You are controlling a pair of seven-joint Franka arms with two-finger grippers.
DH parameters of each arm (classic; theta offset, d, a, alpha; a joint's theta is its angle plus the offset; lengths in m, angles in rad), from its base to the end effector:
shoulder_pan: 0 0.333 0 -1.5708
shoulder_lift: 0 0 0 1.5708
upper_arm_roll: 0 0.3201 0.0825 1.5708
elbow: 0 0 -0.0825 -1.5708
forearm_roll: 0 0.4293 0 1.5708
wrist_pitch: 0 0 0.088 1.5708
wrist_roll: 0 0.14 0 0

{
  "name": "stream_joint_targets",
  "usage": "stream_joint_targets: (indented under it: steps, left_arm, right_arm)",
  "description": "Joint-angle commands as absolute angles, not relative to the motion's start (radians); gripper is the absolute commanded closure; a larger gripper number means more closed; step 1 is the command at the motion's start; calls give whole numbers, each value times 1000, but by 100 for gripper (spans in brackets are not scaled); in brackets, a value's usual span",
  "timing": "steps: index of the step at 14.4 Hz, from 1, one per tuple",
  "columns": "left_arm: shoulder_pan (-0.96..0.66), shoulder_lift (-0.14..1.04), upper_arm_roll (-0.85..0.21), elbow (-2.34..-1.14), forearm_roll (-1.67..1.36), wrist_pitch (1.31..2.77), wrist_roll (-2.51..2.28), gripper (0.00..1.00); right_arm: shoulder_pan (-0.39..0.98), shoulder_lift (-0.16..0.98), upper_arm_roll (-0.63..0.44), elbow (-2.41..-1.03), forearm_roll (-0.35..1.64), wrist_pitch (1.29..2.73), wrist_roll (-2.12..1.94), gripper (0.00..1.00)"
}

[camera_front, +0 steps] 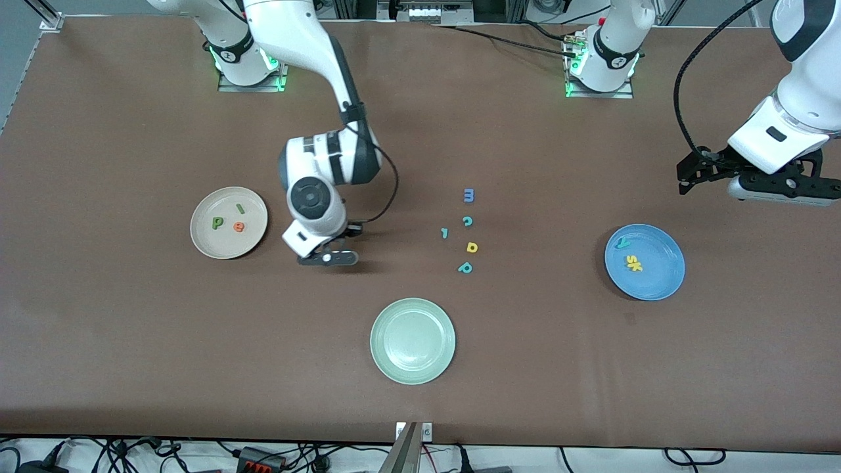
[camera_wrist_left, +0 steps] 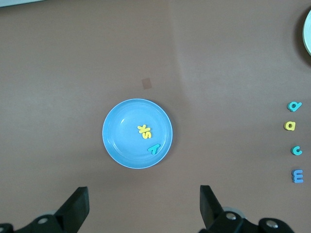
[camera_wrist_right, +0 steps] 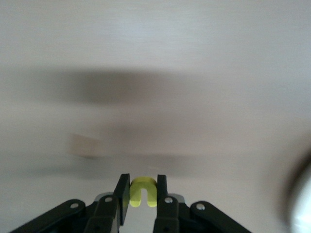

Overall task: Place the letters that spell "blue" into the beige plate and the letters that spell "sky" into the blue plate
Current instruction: 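Carry the yellow u onto the beige plate and open the right gripper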

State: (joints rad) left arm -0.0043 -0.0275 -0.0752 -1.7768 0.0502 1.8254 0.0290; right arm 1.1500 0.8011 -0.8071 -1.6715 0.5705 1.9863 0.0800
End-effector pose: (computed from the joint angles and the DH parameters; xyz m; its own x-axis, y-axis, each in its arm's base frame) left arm 0.6077 -0.0431 0.5274 0.9899 -0.1207 0.0741 -0.1169 -0.9917 -0.0536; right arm 0.6105 0.3058 0.1723 0.9826 0.0568 -0.1770 0.0761 -0.9917 0.1041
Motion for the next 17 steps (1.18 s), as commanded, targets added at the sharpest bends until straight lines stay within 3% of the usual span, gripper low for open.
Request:
stream_joint_targets:
  steps: [1, 7, 16, 17]
  left_arm:
    - [2, -21, -75, -1758, 29, 1821, 49, 0]
    - [2, -21, -75, -1759, 29, 1821, 49, 0]
    - [0, -21, -75, -1759, 29, 1821, 48, 0]
    - [0, -21, -75, -1759, 29, 1819, 48, 0]
  right_arm:
    - [1108, 795, -877, -1684, 568, 1875, -85, 79]
    - [1083, 793, -931, -1827, 571, 1861, -267, 79]
    - [1028, 773, -939, -1893, 583, 1864, -419, 78]
    - [1029, 773, -939, -1899, 583, 1864, -419, 74]
